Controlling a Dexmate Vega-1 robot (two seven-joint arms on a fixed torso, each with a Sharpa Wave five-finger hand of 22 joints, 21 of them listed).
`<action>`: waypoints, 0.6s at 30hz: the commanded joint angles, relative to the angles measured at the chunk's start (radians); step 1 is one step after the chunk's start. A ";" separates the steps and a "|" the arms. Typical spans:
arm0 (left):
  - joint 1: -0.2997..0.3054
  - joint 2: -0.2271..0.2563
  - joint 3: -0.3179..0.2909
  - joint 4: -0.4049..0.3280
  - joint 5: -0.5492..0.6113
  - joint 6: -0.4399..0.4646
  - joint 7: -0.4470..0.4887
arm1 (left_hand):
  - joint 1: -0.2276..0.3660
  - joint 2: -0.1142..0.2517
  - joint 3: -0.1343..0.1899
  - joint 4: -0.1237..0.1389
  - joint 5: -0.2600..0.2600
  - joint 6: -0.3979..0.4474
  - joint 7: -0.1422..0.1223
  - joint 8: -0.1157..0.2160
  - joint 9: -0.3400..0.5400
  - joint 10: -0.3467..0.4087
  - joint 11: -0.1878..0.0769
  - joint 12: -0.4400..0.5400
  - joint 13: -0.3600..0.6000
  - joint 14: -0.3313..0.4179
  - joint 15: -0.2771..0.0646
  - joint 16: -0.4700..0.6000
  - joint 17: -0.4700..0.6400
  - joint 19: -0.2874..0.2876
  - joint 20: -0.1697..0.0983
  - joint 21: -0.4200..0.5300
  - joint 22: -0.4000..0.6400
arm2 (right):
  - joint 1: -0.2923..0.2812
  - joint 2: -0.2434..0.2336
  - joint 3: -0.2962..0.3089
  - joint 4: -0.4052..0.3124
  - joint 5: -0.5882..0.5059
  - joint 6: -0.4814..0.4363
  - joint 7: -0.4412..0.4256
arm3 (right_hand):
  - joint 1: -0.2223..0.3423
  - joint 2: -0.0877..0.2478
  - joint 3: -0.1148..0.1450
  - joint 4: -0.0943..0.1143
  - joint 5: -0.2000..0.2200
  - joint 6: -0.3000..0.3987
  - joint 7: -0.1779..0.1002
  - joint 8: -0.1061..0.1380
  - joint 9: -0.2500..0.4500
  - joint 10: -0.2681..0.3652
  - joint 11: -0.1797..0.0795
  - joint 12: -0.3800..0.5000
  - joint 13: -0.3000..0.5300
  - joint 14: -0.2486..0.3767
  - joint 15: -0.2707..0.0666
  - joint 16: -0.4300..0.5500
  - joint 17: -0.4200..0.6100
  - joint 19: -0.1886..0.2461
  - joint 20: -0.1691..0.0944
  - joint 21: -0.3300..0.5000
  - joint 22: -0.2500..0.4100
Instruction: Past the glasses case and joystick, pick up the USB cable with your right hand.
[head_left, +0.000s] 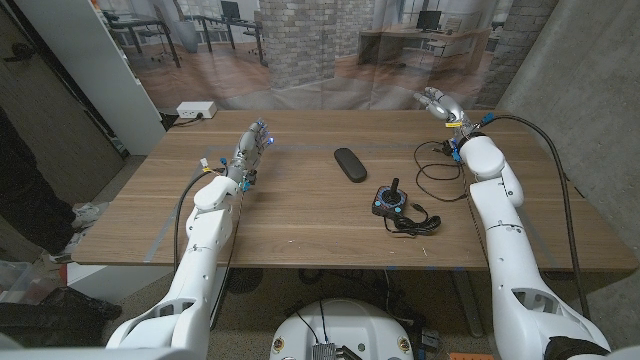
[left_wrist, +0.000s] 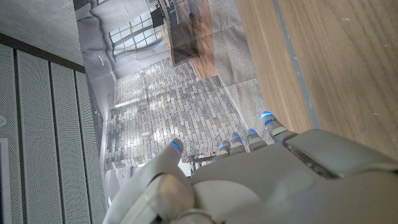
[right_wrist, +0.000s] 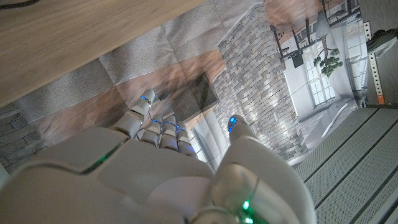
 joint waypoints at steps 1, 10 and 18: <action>-0.017 0.003 0.002 0.022 0.003 -0.008 -0.003 | 0.000 0.033 0.007 0.002 0.003 0.005 0.001 0.005 0.003 -0.001 0.004 0.005 0.005 -0.004 0.003 0.006 0.004 0.001 0.005 -0.006 0.001 | 0.010 -0.040 -0.038 -0.006 -0.075 -0.026 -0.032 | 0.016 0.001 0.003 -0.004 0.006 0.005 0.001 0.008 0.004 0.007 0.000 0.008 0.004 0.002 -0.001 0.002 0.002 0.010 -0.002 0.007 0.004; -0.022 0.005 0.002 0.031 0.004 -0.008 -0.005 | 0.000 0.033 0.007 0.002 0.002 0.004 0.001 0.004 0.003 0.000 0.004 0.005 0.005 -0.004 0.003 0.006 0.004 0.001 0.004 -0.007 0.001 | 0.011 -0.058 -0.062 -0.016 -0.126 -0.058 -0.039 | 0.019 0.004 0.003 -0.008 0.006 0.005 0.001 0.007 0.004 0.007 -0.002 0.007 0.004 0.002 -0.003 0.002 0.002 0.010 -0.003 0.007 0.004; -0.018 0.004 0.003 0.025 0.003 -0.008 -0.006 | 0.000 0.033 0.008 0.002 0.002 0.005 0.001 0.004 0.003 0.000 0.004 0.005 0.005 -0.004 0.003 0.006 0.004 0.002 0.004 -0.008 0.002 | 0.010 -0.072 -0.076 -0.034 -0.161 -0.087 -0.037 | 0.024 0.006 0.002 -0.013 0.007 -0.001 0.002 0.005 0.004 0.004 -0.003 0.006 0.004 -0.003 -0.005 -0.001 0.001 0.008 -0.005 0.005 0.004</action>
